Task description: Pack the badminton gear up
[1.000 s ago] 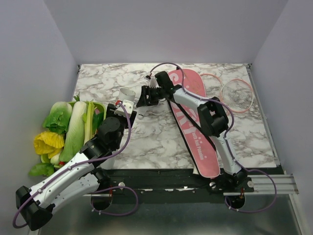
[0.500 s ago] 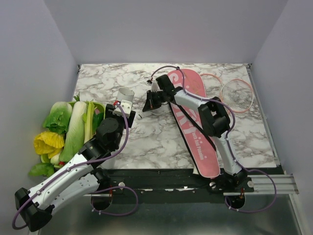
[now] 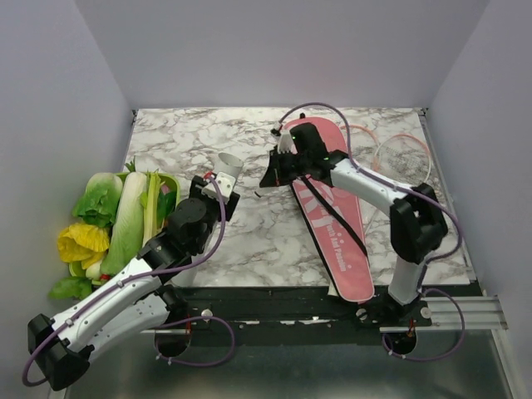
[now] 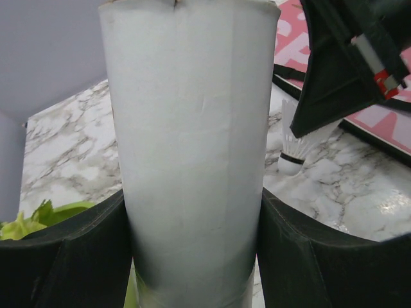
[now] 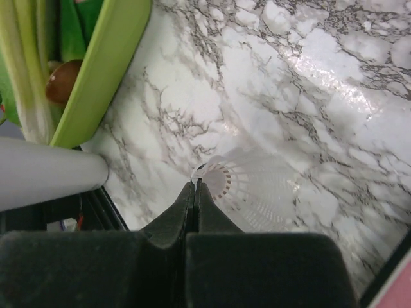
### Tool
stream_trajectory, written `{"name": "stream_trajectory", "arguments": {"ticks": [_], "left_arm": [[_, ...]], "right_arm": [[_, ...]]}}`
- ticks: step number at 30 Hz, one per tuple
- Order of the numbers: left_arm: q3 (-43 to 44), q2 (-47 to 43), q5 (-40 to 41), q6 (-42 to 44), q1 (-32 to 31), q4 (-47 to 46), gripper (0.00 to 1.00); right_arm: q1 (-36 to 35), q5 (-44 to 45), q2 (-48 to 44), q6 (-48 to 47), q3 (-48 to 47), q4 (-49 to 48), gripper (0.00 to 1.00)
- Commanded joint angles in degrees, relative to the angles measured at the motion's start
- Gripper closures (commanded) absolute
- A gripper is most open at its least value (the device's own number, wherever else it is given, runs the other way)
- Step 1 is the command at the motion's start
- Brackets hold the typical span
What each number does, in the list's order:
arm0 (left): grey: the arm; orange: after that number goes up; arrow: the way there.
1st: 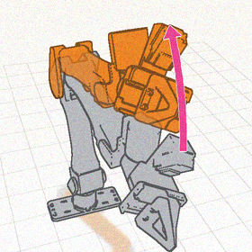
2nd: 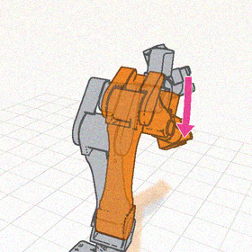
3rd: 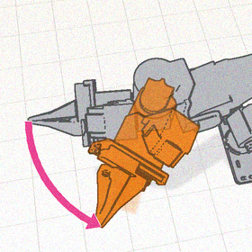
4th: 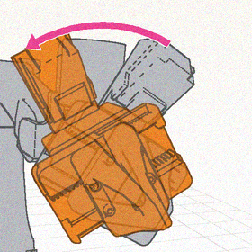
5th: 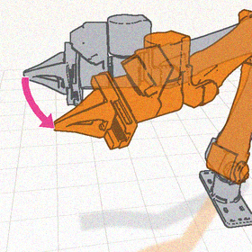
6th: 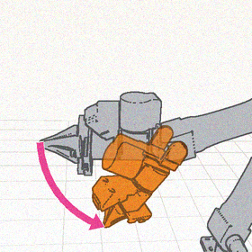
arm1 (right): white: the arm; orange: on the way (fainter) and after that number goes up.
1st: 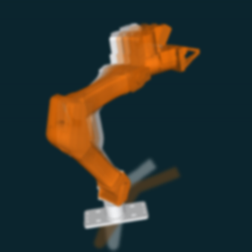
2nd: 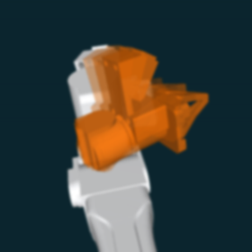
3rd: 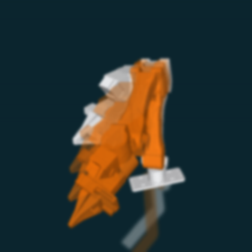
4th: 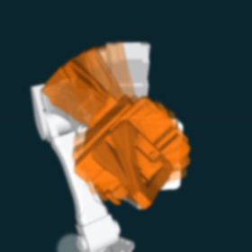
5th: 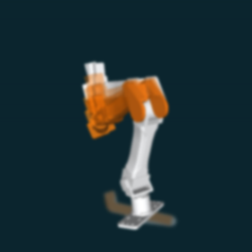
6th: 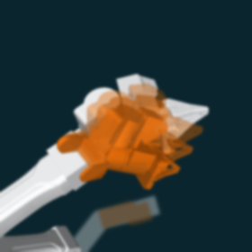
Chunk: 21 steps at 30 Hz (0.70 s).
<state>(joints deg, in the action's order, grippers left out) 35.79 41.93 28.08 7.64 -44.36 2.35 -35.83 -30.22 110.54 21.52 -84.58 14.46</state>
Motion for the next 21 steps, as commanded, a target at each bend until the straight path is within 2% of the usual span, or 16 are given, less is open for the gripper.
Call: {"name": "stream_trajectory", "arguments": {"ticks": [1, 3, 11, 14, 21], "left_arm": [[0.77, 0.95, -11.88, -0.35, -0.03, -1.12, 1.00], [1.03, 1.92, -17.66, -0.52, -0.11, -0.86, 1.00], [0.69, 3.16, -31.91, 0.80, -3.01, -0.85, 1.00], [0.07, 2.72, -37.02, 1.32, -3.98, -1.12, 1.00], [-0.02, 2.28, -41.25, 1.94, -6.27, -0.33, 1.00]], "right_arm": [[-0.11, 6.65, -13.40, -4.37, 6.34, -0.75, 0.99], [-0.11, 8.76, -19.88, -5.43, 8.54, 0.92, 0.99], [-0.11, 9.91, -38.27, -8.24, 12.85, 7.24, 0.99], [-0.55, 9.21, -42.76, -9.39, 12.42, 10.75, 0.99], [-1.96, 5.71, -48.05, -10.27, 10.48, 15.51, 0.99]]}}
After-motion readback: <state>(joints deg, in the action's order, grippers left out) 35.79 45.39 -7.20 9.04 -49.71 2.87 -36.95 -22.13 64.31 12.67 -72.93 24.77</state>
